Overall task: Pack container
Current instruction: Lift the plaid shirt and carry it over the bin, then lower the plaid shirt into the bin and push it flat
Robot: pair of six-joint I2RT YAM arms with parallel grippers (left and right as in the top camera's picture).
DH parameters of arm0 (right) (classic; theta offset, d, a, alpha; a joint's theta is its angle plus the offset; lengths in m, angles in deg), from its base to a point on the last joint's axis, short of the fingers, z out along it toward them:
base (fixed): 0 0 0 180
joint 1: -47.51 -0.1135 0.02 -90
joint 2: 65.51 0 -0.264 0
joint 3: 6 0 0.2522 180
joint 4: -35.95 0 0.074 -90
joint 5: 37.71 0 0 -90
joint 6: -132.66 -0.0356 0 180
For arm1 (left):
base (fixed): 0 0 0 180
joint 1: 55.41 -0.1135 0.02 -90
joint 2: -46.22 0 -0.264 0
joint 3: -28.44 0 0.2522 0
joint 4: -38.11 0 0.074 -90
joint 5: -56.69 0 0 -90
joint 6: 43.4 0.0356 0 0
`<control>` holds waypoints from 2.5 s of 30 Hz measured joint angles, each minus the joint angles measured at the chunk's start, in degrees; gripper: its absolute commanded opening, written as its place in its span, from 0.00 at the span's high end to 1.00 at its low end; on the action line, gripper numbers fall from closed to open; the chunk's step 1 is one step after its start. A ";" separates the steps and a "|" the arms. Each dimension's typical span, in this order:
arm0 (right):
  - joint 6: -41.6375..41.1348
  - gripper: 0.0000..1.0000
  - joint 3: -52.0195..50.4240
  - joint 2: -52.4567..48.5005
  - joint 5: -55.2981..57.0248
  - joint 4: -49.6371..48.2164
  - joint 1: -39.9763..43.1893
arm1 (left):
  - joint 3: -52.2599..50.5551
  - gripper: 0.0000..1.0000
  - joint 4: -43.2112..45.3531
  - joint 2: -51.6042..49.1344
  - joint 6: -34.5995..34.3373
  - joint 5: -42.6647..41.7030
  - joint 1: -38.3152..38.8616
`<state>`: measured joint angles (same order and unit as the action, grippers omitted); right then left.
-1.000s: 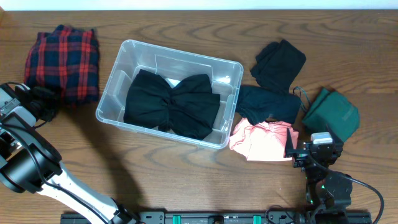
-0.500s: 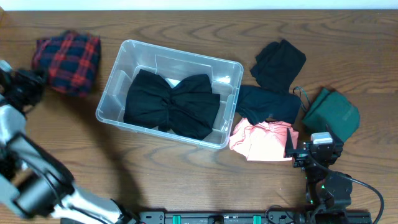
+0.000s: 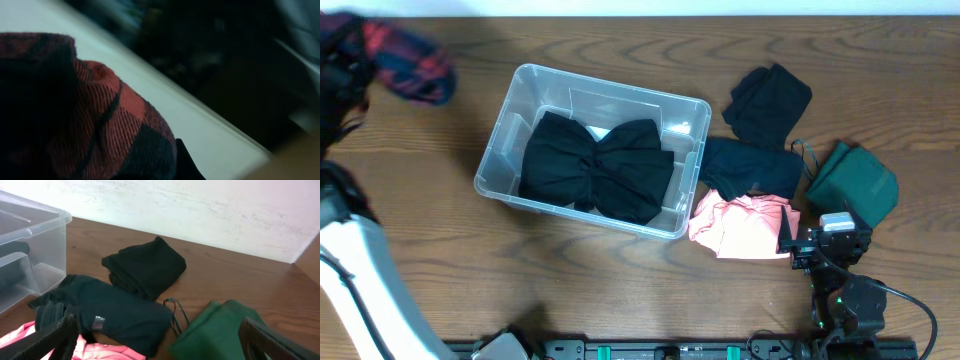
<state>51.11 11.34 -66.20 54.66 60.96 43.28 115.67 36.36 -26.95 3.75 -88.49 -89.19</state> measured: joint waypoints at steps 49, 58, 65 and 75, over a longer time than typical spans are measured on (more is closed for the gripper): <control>0.00 0.01 -0.02 0.00 0.00 -0.02 0.00 | -1.92 0.43 -47.21 -17.62 26.14 51.71 29.22; 0.00 0.01 -0.02 0.00 0.02 0.00 0.00 | 2.45 0.34 -46.90 -17.44 24.37 42.82 29.49; 0.02 0.01 -0.02 0.00 0.00 -0.02 0.00 | 3.91 0.51 -49.79 -17.09 22.64 44.98 33.22; 0.02 0.01 -0.02 0.00 0.00 0.00 0.00 | 3.74 0.51 -50.82 -35.15 21.53 49.62 36.57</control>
<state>51.13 11.31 -66.20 54.66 60.96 43.28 119.41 -14.46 -62.10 25.28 -38.87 -52.62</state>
